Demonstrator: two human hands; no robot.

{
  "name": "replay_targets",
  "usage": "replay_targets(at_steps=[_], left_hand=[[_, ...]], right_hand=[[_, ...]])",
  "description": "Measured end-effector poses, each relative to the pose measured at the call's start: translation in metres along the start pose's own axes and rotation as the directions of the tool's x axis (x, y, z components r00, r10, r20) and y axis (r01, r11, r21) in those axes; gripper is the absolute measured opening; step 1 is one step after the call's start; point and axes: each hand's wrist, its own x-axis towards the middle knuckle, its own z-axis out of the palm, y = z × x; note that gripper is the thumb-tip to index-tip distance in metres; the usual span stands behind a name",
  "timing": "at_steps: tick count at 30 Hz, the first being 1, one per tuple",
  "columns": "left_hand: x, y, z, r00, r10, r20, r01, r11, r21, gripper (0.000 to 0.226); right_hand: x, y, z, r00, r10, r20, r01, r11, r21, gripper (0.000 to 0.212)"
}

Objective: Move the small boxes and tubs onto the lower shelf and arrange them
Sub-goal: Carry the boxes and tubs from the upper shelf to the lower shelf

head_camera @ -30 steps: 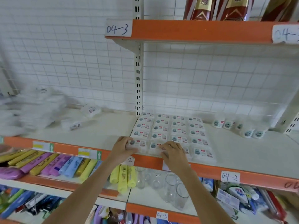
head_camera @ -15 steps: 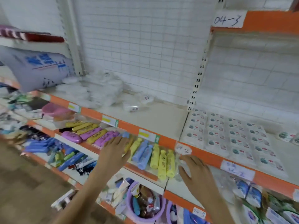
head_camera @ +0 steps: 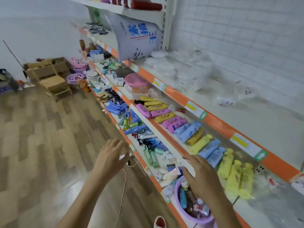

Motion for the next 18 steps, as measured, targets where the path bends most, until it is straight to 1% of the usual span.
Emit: replay_targets(at_steps=[3,7,9,10,11,12,15,18], left_hand=[[0.027,-0.016,0.006,1.000,-0.026,0.012,0.026,0.999,0.035,0.030],[0.093,-0.035,0.018,1.000,0.002,0.003,-0.002,0.998,0.065,0.039],[0.135,-0.040,0.020,1.000,0.025,-0.007,-0.024,0.998,0.064,0.034],[0.157,-0.040,0.021,0.999,0.034,-0.013,-0.033,0.998,0.055,0.028],[0.180,-0.039,0.020,0.998,0.058,-0.021,-0.057,0.997,0.043,0.023],[0.204,-0.037,0.019,0.996,0.092,-0.024,-0.091,0.995,0.031,0.024],[0.276,-0.029,0.010,0.980,0.196,-0.042,-0.197,0.980,-0.014,0.024],[0.343,-0.020,0.001,0.956,0.279,-0.088,-0.285,0.956,-0.064,0.022]], right_hand=[[0.038,0.001,0.009,1.000,-0.029,0.007,0.029,1.000,0.012,0.030],[0.104,0.010,0.013,0.998,-0.039,-0.056,0.044,0.996,0.075,0.028],[0.142,0.017,0.013,0.996,-0.029,-0.086,0.039,0.992,0.120,0.027],[0.161,0.020,0.009,0.993,-0.028,-0.111,0.045,0.988,0.150,0.027],[0.180,0.023,0.004,0.989,-0.037,-0.146,0.065,0.979,0.193,0.029],[0.198,0.023,-0.004,0.984,-0.033,-0.176,0.076,0.967,0.244,0.030],[0.252,0.023,-0.034,0.968,-0.029,-0.250,0.122,0.923,0.366,0.024],[0.299,0.027,-0.063,0.952,-0.029,-0.303,0.140,0.927,0.349,0.026]])
